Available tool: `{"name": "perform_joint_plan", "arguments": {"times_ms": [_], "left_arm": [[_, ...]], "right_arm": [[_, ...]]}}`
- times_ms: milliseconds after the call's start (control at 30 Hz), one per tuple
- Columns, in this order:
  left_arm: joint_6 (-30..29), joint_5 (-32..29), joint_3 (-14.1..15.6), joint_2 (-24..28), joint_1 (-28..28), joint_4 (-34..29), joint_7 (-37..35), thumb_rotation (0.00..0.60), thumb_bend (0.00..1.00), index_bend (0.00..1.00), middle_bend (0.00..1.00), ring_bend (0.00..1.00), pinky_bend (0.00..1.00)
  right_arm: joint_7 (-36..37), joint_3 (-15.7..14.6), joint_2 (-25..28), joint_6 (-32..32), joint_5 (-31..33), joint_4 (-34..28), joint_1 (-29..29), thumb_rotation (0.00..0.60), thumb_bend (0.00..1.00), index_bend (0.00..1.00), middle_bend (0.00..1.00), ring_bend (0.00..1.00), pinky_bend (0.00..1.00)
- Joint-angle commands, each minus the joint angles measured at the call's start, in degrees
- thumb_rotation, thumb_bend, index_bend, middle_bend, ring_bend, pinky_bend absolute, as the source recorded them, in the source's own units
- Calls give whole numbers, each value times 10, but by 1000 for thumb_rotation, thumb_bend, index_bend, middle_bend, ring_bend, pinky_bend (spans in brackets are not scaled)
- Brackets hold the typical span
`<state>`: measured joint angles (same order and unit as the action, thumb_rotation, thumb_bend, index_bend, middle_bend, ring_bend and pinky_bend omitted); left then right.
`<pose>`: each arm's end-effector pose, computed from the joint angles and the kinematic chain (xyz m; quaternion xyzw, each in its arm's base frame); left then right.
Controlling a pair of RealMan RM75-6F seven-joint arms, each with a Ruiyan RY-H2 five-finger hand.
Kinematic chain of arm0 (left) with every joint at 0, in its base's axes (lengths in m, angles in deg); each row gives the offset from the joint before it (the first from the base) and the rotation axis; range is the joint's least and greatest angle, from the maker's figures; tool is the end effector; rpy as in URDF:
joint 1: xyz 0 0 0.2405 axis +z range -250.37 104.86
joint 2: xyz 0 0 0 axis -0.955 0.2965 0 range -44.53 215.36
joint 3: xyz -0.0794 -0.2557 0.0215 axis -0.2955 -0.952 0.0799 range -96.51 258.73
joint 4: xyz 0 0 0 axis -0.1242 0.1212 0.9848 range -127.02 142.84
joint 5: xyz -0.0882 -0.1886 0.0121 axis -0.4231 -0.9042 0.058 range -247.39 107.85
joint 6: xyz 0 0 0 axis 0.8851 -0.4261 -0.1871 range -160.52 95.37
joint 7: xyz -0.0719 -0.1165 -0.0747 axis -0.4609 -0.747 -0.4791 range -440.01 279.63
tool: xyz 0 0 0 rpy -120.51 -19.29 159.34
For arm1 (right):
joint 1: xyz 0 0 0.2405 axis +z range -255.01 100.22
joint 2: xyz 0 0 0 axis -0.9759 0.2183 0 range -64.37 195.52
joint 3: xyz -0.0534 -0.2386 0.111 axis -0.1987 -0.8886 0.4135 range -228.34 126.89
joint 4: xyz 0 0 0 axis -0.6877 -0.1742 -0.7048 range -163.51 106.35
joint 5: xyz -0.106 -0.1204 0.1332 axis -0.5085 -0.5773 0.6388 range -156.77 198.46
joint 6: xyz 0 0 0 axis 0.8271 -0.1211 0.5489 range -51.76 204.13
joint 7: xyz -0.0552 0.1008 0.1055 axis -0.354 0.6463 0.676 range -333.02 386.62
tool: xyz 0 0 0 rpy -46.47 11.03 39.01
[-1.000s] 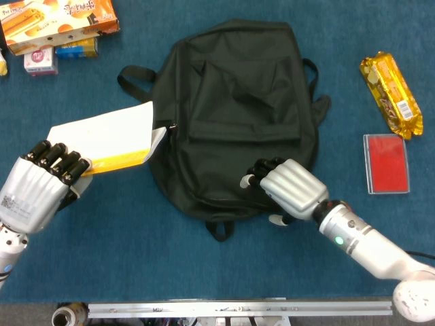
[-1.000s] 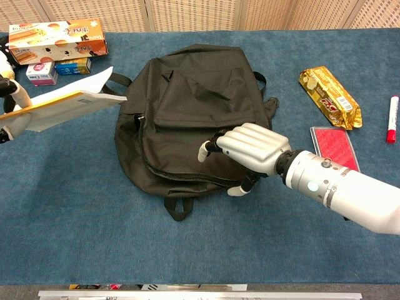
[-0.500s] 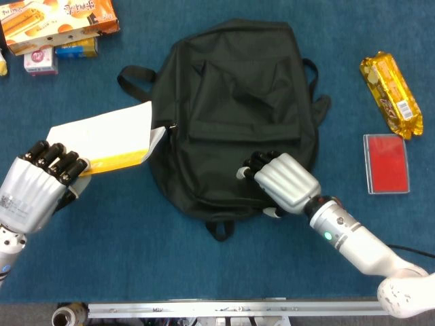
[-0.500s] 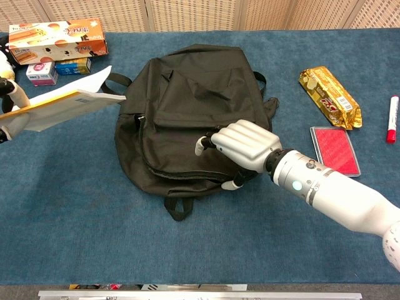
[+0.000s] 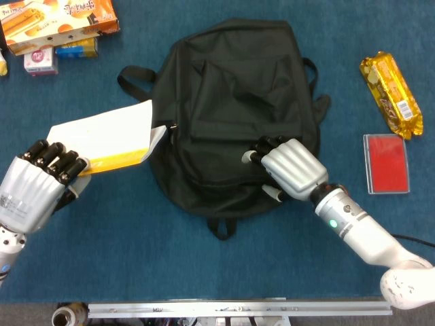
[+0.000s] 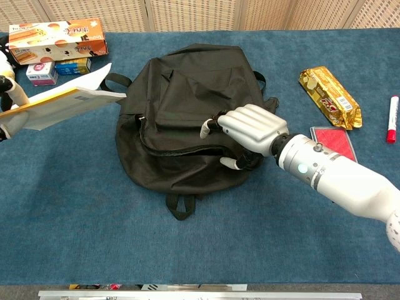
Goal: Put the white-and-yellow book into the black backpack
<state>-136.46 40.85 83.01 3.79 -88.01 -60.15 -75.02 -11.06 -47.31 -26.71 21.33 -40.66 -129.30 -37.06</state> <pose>-0.2602 0.2117 0.1005 -0.6969 -0.1092 -0.5307 0.4698 -0.1145 -0.2678 -0.0674 0.8223 -0.3554 0.3157 0.3130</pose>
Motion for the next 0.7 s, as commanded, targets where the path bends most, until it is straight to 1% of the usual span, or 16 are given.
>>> {"name": "perform_joint_plan", "arguments": {"times_ms": [33, 200, 433, 533, 700], "left_arm": [[-1, 0, 0, 1, 2, 0, -1, 600, 358, 778, 669, 537, 587], [-3, -1, 1, 3, 4, 1, -3, 600, 358, 779, 669, 537, 587], [-3, 3, 2, 3, 5, 1, -3, 600, 358, 779, 669, 537, 588], [-4, 4, 2, 4, 5, -2, -1, 600, 358, 779, 668, 537, 587], [-2, 4, 1, 5, 6, -4, 0, 600, 358, 779, 668, 537, 587]], "right_arm": [[-2, 5, -5, -3, 14, 6, 5, 600, 488, 298, 285, 186, 294], [3, 5, 6, 4, 29, -5, 10, 600, 490, 298, 285, 186, 294], [7, -5, 36, 5, 32, -18, 13, 600, 446, 298, 285, 186, 294], [13, -6, 49, 6, 35, -23, 14, 600, 401, 298, 285, 186, 294], [26, -8, 69, 8, 32, -30, 15, 600, 279, 298, 285, 186, 294]]}}
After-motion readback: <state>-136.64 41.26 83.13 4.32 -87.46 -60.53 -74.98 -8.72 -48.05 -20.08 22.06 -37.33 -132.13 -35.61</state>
